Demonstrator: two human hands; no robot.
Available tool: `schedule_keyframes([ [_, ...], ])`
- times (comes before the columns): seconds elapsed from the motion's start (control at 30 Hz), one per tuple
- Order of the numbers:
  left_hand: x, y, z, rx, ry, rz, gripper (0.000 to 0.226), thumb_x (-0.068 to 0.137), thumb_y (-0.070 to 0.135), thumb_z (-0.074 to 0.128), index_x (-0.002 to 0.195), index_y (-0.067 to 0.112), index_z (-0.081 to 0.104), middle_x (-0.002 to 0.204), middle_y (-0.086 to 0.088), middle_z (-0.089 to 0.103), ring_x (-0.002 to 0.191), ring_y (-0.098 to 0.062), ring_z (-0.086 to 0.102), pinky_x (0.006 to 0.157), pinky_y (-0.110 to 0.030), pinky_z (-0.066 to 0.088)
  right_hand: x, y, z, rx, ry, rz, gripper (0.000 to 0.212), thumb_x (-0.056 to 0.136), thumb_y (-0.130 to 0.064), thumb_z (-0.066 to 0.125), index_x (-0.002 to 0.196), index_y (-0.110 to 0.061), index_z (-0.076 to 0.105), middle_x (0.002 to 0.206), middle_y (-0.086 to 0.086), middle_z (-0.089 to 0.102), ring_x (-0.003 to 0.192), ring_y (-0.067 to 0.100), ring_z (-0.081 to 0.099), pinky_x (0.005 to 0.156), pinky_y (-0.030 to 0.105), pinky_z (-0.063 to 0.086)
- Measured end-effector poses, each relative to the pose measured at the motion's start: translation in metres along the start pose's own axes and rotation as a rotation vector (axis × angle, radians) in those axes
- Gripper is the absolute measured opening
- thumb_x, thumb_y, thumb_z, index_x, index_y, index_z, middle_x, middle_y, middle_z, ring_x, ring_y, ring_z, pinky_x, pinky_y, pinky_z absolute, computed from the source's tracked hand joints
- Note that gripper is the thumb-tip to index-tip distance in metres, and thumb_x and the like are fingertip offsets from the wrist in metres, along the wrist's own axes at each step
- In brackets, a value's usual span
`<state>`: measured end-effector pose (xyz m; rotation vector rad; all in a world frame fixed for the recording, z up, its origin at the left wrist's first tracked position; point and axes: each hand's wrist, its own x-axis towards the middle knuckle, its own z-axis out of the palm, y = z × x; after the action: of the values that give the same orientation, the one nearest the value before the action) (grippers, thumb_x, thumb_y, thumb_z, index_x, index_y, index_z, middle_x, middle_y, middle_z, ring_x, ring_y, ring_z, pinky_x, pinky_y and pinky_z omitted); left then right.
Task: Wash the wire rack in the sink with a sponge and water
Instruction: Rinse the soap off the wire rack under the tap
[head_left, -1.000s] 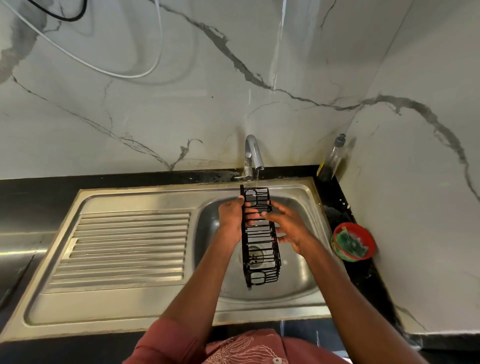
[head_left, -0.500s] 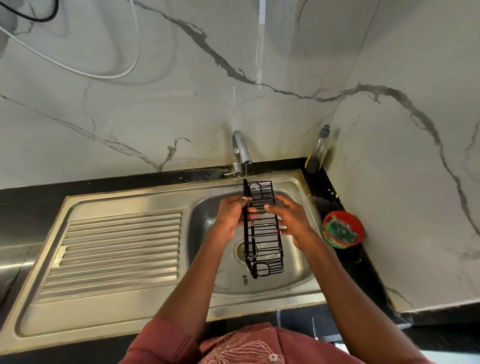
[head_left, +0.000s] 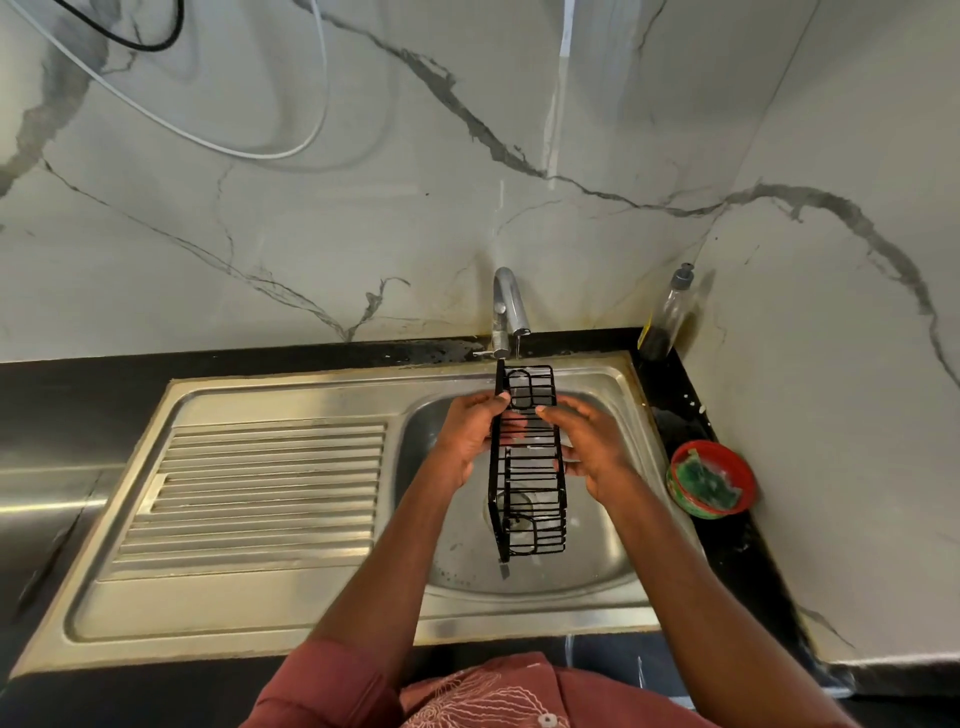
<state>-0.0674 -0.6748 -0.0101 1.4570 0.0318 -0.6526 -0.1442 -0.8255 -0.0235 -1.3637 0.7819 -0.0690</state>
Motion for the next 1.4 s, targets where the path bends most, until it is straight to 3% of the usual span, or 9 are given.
schedule_keyframes([
  [0.17,-0.003,0.008,0.005,-0.008,-0.095,-0.002,0.02,0.105,0.019,0.059,0.115,0.007,0.071,0.105,-0.019,0.078,0.102,-0.033,0.076,0.095,-0.045,0.06,0.009,-0.011,-0.001,0.092,0.087,0.036,0.055,0.068,-0.037,0.089,0.119,-0.032,0.07,0.104,-0.002,0.077,0.092,0.024,0.073,0.074,0.037,0.057],
  [0.3,0.001,0.014,0.005,0.013,-0.075,0.016,0.018,0.104,0.019,0.061,0.112,0.006,0.069,0.102,-0.019,0.078,0.099,-0.034,0.077,0.097,-0.051,0.058,0.012,-0.019,-0.001,0.099,0.083,0.04,0.055,0.065,-0.038,0.09,0.117,-0.035,0.072,0.102,-0.004,0.077,0.095,0.024,0.073,0.071,0.034,0.053],
  [0.43,0.001,0.017,0.002,-0.004,0.011,0.023,0.029,0.104,0.017,0.06,0.12,-0.007,0.063,0.093,-0.023,0.078,0.082,-0.034,0.078,0.081,-0.044,0.065,0.008,-0.021,0.0,0.065,0.029,0.034,0.054,0.069,-0.036,0.09,0.119,-0.031,0.071,0.105,-0.002,0.077,0.097,0.027,0.072,0.074,0.035,0.054],
  [0.57,-0.005,0.019,0.0,-0.032,0.056,0.027,0.011,0.102,0.008,0.06,0.11,0.001,0.062,0.091,-0.027,0.076,0.07,-0.031,0.077,0.061,-0.036,0.063,0.001,-0.02,0.001,0.039,-0.002,0.002,0.046,0.071,-0.035,0.089,0.114,-0.029,0.073,0.105,0.0,0.077,0.096,0.026,0.072,0.07,0.033,0.052],
  [0.73,-0.008,0.015,-0.001,0.009,0.048,0.026,0.017,0.103,0.009,0.059,0.113,-0.003,0.063,0.088,-0.022,0.078,0.075,-0.032,0.078,0.071,-0.038,0.065,-0.001,-0.014,0.001,0.035,0.04,0.008,0.052,0.065,-0.04,0.09,0.113,-0.031,0.073,0.105,-0.002,0.077,0.097,0.027,0.072,0.065,0.03,0.05],
  [0.9,-0.006,0.018,-0.001,-0.018,0.095,0.027,0.008,0.101,0.008,0.06,0.106,0.002,0.061,0.085,-0.026,0.076,0.07,-0.036,0.077,0.061,-0.038,0.063,-0.009,-0.025,0.006,0.038,-0.007,0.001,0.035,0.076,-0.033,0.085,0.109,-0.028,0.075,0.1,-0.002,0.077,0.094,0.022,0.07,0.068,0.029,0.047],
  [1.13,-0.005,0.022,0.001,0.0,0.067,0.063,0.009,0.102,0.007,0.059,0.105,0.0,0.063,0.087,-0.027,0.076,0.069,-0.033,0.077,0.06,-0.036,0.062,-0.005,-0.026,0.003,0.066,0.029,-0.025,0.05,0.068,-0.038,0.088,0.116,-0.033,0.074,0.103,-0.004,0.078,0.096,0.02,0.071,0.066,0.03,0.048],
  [1.3,-0.004,0.016,0.012,0.008,0.021,0.047,0.007,0.103,0.007,0.058,0.1,0.005,0.064,0.082,-0.022,0.077,0.067,-0.031,0.077,0.06,-0.034,0.062,-0.009,-0.027,-0.01,0.098,0.063,-0.023,0.043,0.072,-0.031,0.087,0.113,-0.031,0.074,0.085,-0.012,0.078,0.086,0.013,0.071,0.064,0.027,0.047],
  [1.4,-0.003,0.014,0.02,0.02,0.001,0.041,0.007,0.103,0.007,0.058,0.101,0.005,0.064,0.083,-0.022,0.077,0.069,-0.032,0.077,0.062,-0.035,0.063,-0.011,-0.027,-0.017,0.111,0.095,-0.025,0.044,0.072,-0.03,0.087,0.114,-0.029,0.074,0.086,-0.012,0.077,0.082,0.012,0.07,0.062,0.025,0.046],
])
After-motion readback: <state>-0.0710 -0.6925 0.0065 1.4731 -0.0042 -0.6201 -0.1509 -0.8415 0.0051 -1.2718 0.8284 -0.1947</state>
